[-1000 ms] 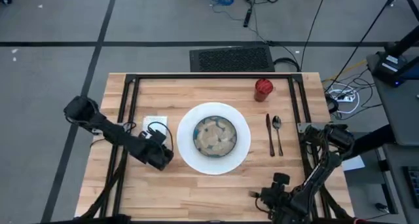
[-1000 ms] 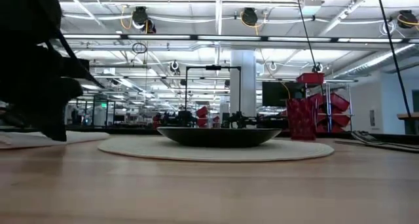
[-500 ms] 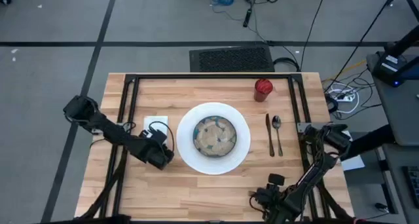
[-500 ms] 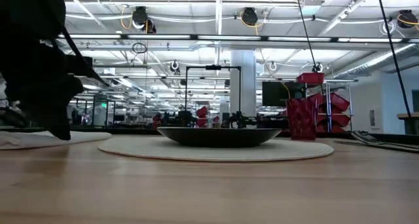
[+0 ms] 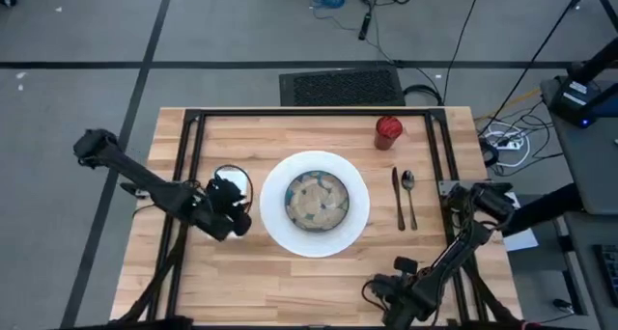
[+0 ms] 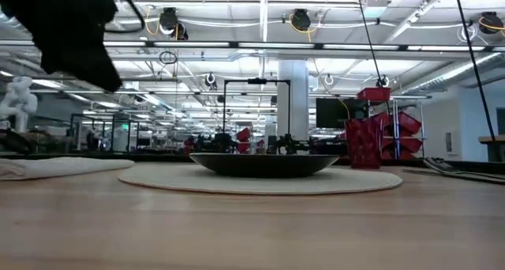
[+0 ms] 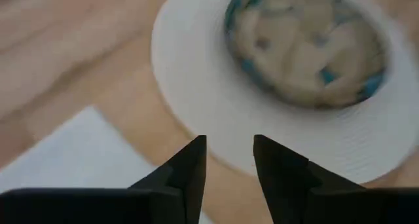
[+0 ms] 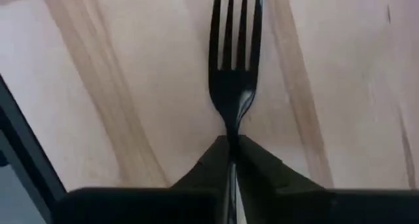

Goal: Set table place
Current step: Put the fork on the white table napkin

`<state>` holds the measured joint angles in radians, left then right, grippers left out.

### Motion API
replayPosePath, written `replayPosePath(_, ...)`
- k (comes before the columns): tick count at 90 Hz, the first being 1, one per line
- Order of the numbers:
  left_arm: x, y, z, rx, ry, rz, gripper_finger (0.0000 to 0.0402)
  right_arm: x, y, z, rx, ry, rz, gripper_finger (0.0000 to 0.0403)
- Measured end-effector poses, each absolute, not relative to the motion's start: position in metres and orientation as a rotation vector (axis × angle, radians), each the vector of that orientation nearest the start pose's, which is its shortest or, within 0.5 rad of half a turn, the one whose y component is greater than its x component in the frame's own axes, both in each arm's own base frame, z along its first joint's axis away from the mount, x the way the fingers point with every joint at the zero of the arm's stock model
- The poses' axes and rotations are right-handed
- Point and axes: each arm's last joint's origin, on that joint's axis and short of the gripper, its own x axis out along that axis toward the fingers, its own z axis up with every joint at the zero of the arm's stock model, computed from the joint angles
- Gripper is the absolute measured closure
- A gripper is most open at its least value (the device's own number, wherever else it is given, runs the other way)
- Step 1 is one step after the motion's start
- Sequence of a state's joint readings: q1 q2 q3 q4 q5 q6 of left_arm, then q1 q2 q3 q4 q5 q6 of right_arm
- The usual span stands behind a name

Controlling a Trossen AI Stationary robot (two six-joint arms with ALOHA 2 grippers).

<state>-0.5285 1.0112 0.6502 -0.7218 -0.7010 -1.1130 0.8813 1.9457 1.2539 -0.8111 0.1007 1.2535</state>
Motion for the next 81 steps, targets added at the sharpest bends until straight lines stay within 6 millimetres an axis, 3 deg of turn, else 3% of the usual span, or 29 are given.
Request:
replayPosePath(9,0.15,-0.072,0.224,-0.43,0.641,0.546,0.0288,0.238,0.264,0.151,0.319,1.364,-0.299,0.04)
replayPosePath(19,0.146,-0.079,0.225,-0.401,0.61,0.522,0.0288,0.255,0.261,0.176,0.343,1.243,-0.309,0.0401)
replayPosePath(38,0.137,-0.104,0.228,-0.243,0.406,0.493,0.0288,0.297,0.257,0.212,0.283,0.992,-0.216,0.0402)
replayPosePath(51,0.134,-0.126,0.222,-0.198,0.326,0.456,0.0288,0.325,0.246,0.223,0.295,0.85,-0.167,0.0402)
replayPosePath(68,0.149,-0.153,0.213,-0.281,0.24,0.428,0.0285,0.35,0.22,0.226,0.227,0.774,-0.198,0.0403)
replayPosePath(81,0.169,-0.167,0.205,-0.304,0.162,0.453,0.0253,0.366,0.199,0.229,0.176,0.719,-0.23,0.0403)
